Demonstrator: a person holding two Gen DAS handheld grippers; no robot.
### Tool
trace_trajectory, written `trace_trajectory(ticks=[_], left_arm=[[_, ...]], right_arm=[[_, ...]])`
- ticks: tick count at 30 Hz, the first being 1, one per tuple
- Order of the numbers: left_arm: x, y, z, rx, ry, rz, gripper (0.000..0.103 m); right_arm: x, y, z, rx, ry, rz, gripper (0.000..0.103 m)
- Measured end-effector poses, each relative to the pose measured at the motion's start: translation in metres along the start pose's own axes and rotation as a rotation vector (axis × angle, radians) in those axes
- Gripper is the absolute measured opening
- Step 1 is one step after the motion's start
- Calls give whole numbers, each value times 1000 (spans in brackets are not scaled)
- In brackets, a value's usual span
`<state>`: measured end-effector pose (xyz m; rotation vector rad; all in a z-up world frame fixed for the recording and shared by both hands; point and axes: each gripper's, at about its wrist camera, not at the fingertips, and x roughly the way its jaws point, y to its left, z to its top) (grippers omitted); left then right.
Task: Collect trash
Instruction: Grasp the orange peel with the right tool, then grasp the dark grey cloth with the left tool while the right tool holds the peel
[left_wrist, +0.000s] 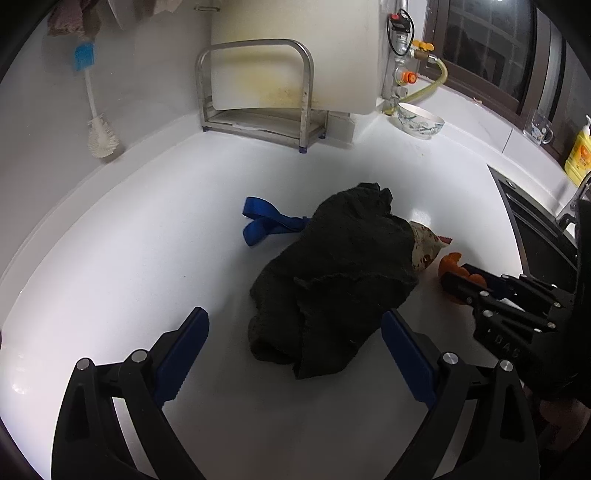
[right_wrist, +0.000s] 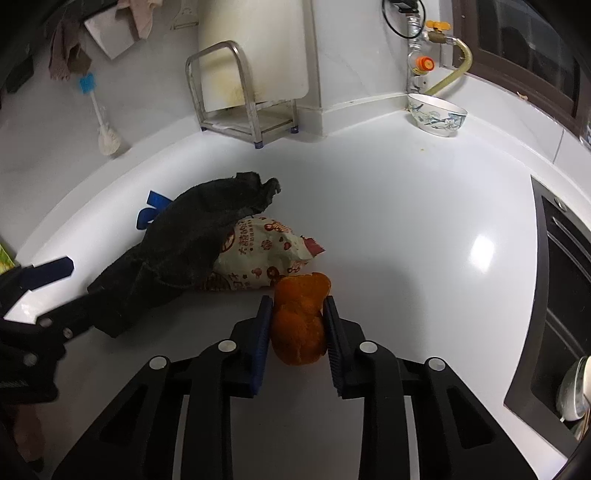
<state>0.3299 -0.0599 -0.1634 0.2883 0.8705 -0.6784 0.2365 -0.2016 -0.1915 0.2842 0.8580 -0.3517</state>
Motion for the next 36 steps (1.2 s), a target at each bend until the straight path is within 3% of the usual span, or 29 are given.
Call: trace_trajectory(ticks=[15, 22, 28, 36], left_arm=[[26, -28, 1, 62, -8, 29, 91], [28, -24, 6, 17, 1, -19, 53], [21, -16, 7, -25, 16, -52, 30], [2, -7, 7, -68, 16, -50, 26]], right_arm=[[-20, -24, -14, 76, 23, 5, 25], [-24, -22, -15, 75, 18, 15, 25], [-28, -20, -16, 77, 15, 23, 25], [-38, -17, -16, 68, 8, 31, 25]])
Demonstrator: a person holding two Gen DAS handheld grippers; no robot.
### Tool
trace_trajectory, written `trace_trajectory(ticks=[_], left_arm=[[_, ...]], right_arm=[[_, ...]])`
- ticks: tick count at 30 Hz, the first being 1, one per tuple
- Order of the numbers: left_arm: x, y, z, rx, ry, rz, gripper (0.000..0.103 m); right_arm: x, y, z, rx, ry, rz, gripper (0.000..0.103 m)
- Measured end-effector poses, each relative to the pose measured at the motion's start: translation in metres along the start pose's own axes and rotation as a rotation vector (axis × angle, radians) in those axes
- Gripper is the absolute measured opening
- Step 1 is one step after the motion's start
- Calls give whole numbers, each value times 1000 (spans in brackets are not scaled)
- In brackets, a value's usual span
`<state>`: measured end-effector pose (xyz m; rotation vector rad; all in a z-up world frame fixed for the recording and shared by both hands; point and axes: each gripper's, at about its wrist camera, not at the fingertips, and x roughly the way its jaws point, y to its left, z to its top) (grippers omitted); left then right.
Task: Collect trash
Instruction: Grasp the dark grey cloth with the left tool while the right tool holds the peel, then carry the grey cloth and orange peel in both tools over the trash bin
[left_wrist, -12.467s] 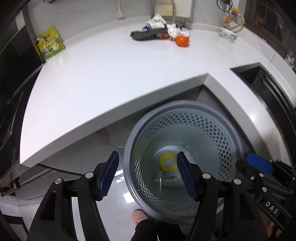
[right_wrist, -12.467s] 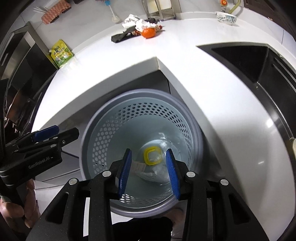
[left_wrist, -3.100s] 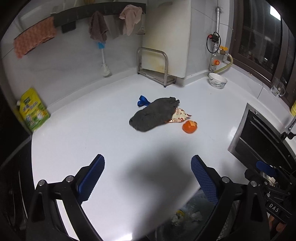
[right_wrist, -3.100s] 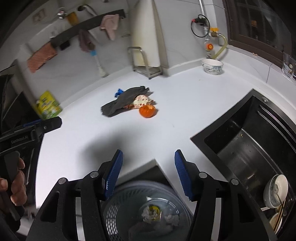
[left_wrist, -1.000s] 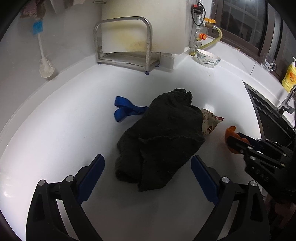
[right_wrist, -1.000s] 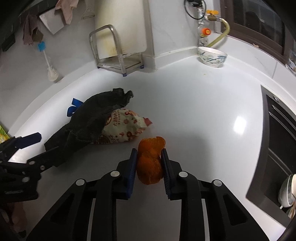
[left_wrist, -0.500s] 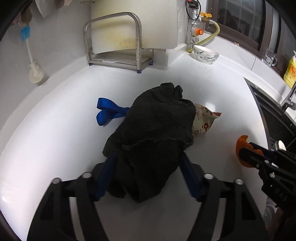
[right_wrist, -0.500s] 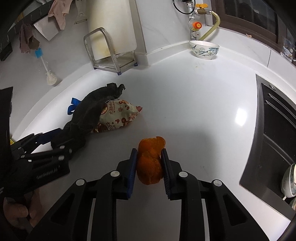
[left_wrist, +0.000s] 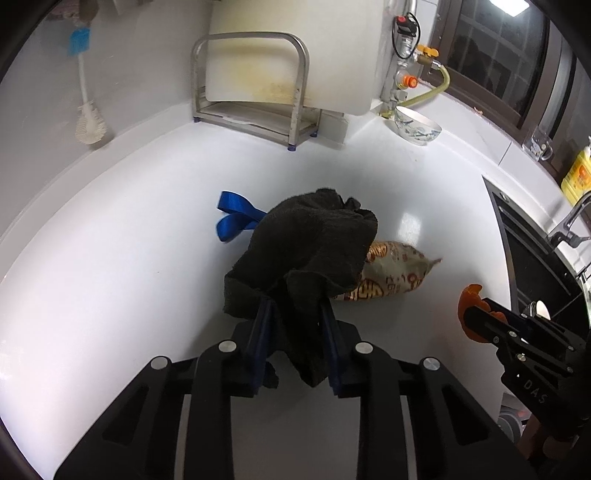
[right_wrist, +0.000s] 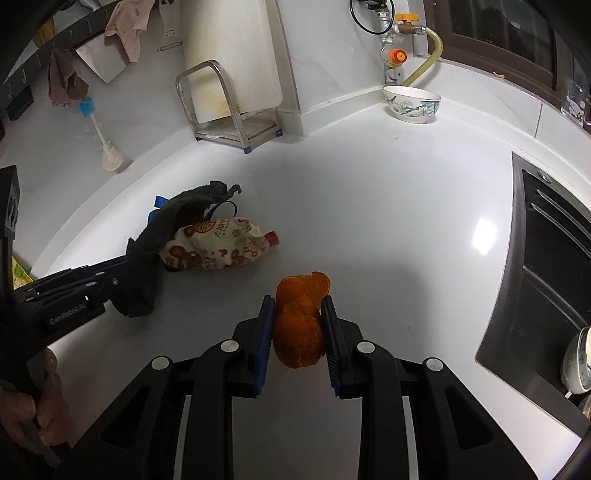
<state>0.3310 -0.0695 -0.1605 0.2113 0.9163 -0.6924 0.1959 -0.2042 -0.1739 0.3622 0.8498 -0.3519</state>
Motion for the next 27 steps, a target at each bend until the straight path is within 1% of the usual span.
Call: trace_trajectory(ticks=[2, 4, 13, 19, 27], left_arm=[[-4, 2, 1, -9, -3, 1, 26], [-9, 3, 1, -10, -12, 0, 22], [-34, 6, 1, -25, -37, 9, 16], [-53, 12, 6, -54, -68, 27, 14], [-83, 14, 8, -46, -111, 56, 14]], right_arm=[[-4, 2, 0, -2, -5, 3, 25], [-6, 3, 0, -4, -8, 6, 25], [-23, 6, 0, -5, -26, 16, 25], [-37, 6, -1, -4, -39, 16, 25], [-54, 8, -3, -10, -61, 25, 25]])
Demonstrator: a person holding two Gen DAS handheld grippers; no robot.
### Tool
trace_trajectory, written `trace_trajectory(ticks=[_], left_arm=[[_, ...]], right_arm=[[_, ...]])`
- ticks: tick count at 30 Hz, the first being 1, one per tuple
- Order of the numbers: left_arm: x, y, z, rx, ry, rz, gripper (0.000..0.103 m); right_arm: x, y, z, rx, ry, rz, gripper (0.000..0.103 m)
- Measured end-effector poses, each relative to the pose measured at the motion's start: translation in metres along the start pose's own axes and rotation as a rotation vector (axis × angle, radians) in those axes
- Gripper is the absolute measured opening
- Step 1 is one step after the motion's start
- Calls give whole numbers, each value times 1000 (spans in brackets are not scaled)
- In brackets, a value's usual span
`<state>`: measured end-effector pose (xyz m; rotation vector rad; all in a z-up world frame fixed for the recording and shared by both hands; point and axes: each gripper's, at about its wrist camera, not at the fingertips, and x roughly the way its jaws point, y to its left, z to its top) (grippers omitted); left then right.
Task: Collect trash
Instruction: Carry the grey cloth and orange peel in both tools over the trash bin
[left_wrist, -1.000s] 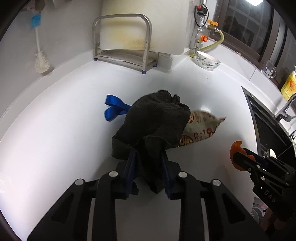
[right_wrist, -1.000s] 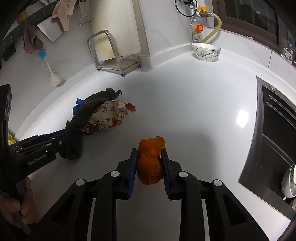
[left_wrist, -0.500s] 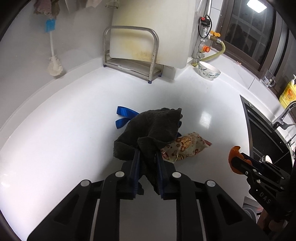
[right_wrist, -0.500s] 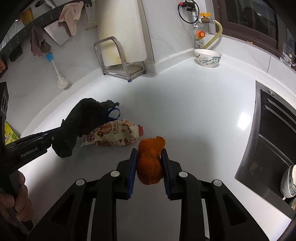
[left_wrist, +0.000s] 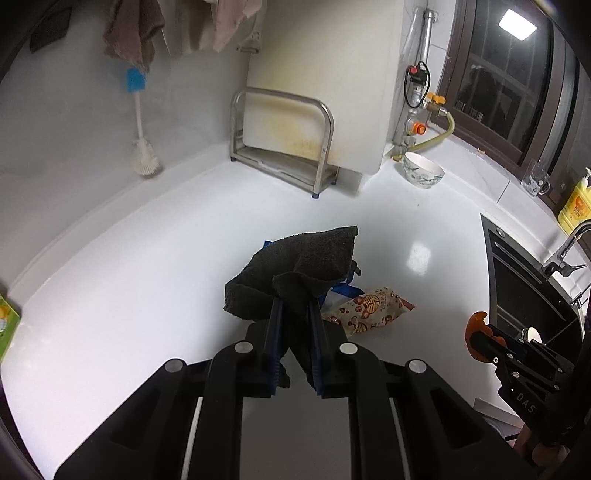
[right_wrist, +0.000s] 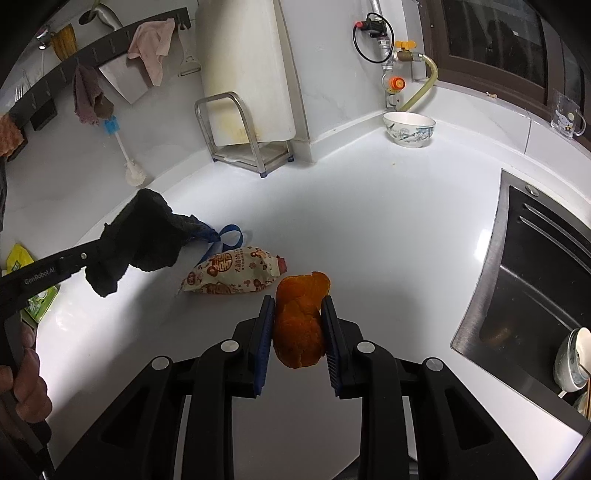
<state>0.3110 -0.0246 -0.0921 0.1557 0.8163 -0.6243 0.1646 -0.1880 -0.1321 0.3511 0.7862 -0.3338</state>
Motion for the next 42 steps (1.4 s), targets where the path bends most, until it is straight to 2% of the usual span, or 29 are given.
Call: trace_trajectory(ticks=[10, 19, 26, 33, 42], left_arm=[[-32, -11, -26, -8, 3, 31, 14], [-69, -46, -64, -26, -2, 87, 14], [-111, -95, -99, -83, -30, 145, 14], [-142, -162, -150, -147, -28, 187, 14], [-156, -228, -194, -183, 22, 194, 14]], right_arm=[[-26, 0, -11, -37, -5, 19, 25], [-61, -21, -42, -84, 18, 75, 25], [-106, -52, -68, -159, 29, 145, 25], [-147, -96, -107, -245, 73, 200, 25], [-166, -142, -146, -270, 144, 264, 25]])
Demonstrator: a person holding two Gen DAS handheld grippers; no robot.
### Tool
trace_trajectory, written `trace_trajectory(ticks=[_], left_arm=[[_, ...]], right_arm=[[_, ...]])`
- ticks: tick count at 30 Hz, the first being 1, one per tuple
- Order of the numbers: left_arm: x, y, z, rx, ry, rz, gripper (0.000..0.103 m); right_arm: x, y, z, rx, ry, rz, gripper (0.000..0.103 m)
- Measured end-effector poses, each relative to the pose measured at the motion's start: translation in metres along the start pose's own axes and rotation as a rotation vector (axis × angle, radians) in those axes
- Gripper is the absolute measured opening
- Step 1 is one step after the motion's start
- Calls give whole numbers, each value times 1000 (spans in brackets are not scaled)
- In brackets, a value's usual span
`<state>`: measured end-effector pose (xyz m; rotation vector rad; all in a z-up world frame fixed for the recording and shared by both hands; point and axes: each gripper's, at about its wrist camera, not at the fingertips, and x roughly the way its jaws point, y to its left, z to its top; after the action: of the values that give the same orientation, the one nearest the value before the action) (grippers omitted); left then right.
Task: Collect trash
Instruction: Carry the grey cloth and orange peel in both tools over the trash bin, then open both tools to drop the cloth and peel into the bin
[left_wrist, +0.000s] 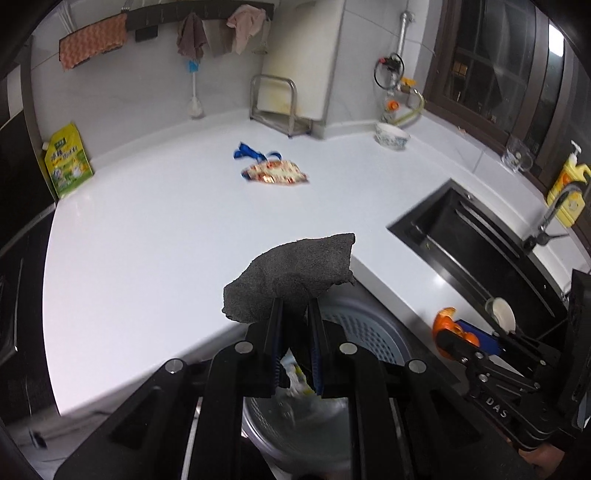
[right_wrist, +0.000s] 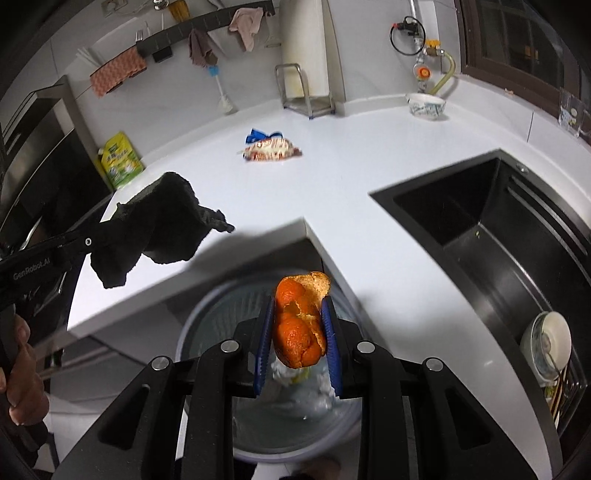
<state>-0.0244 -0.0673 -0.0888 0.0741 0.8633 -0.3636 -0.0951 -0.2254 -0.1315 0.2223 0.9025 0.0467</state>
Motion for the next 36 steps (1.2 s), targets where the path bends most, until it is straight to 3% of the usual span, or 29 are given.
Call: trace_trajectory(ticks=[16, 23, 26, 29, 34, 36], left_arm=[[62, -13, -65, -36, 185, 1, 14], [71, -9, -72, -66, 206, 22, 14], [71, -7, -73, -68, 211, 32, 16], [70, -6, -75, -72, 213, 38, 19], [66, -3, -75, -77, 202, 63, 48], [65, -2, -74, -82, 196, 72, 54]], right_arm=[[56, -2, -42, -7, 180, 69, 25], [66, -4, -43, -24, 192, 80, 26], [67, -5, -42, -37, 187, 71, 33], [66, -5, -41, -51, 177, 67, 43], [65, -9, -39, -47, 167, 64, 44], [63, -11, -39, -43, 162, 63, 44]])
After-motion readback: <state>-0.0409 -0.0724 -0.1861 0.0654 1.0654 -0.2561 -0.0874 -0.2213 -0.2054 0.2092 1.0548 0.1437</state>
